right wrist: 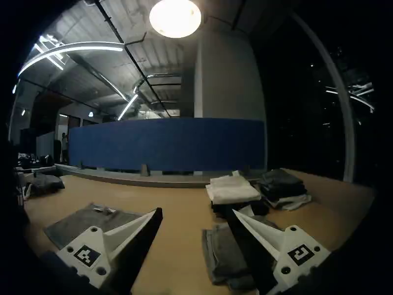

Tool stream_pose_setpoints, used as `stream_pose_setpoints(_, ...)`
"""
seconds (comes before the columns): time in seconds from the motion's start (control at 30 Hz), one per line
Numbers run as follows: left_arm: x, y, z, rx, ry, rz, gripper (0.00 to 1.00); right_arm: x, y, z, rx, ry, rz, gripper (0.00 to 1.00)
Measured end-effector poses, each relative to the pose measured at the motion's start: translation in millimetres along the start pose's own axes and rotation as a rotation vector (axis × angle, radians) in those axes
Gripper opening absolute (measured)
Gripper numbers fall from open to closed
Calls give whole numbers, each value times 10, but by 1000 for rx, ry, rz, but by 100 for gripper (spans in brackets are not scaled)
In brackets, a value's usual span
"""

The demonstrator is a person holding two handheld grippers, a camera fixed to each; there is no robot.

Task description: Fold towel

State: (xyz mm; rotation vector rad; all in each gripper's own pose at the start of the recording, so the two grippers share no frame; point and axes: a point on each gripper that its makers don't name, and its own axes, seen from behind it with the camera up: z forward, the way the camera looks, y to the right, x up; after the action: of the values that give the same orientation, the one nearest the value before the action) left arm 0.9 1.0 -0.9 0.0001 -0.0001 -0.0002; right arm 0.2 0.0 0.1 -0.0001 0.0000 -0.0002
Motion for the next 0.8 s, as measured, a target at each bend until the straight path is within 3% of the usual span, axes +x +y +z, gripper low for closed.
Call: stream_pose_setpoints(0.8, -5, -7, 6, 0, -1, 0, 94, 12, 6, -1, 0, 0, -1, 100)
